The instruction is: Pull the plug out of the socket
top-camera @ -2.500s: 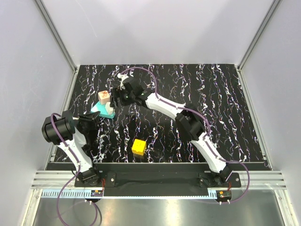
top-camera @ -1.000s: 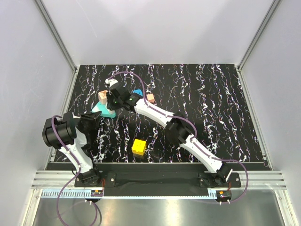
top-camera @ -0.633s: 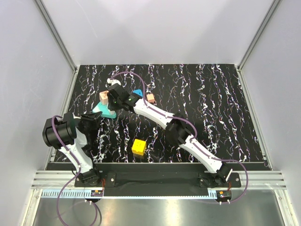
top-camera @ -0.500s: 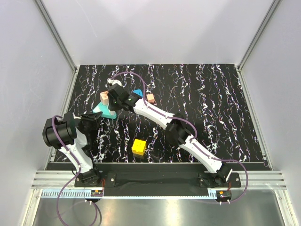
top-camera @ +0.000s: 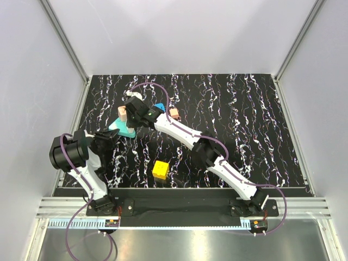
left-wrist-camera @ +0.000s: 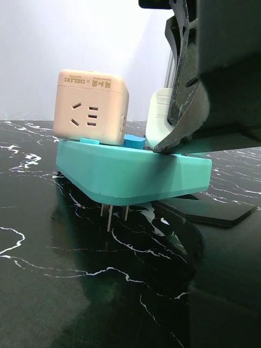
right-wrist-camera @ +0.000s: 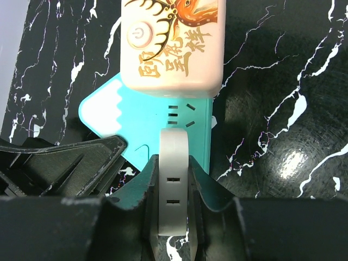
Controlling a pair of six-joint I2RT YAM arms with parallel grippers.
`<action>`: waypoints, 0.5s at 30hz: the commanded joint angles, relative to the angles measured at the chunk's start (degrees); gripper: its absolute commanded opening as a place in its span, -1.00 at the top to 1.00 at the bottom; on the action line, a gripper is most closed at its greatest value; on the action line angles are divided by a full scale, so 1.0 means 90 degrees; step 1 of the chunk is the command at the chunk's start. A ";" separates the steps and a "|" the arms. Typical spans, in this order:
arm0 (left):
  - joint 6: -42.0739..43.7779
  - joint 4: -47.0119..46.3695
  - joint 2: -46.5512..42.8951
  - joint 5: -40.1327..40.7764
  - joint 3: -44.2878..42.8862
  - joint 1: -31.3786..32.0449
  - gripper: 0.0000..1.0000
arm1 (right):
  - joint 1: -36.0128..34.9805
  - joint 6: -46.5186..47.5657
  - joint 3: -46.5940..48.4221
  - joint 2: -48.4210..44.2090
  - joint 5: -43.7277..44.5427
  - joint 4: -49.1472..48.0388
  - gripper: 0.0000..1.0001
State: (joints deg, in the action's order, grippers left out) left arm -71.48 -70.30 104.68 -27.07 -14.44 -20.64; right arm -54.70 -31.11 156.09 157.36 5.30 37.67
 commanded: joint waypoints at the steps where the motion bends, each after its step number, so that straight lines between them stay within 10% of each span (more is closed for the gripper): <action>1: 0.0374 0.0126 -0.0079 0.0615 0.0051 -0.0118 1.00 | 0.0140 0.0029 0.0508 -0.0902 0.0544 0.0014 1.00; 15: 0.0404 0.0224 -0.0108 0.0625 0.0012 -0.0109 1.00 | 0.0150 0.0380 0.0674 -0.1302 0.0915 0.0043 1.00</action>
State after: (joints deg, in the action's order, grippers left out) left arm -71.77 -70.24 104.29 -27.90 -14.44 -20.47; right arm -54.87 -31.09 157.18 156.97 6.46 39.75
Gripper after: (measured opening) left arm 0.373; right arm 0.262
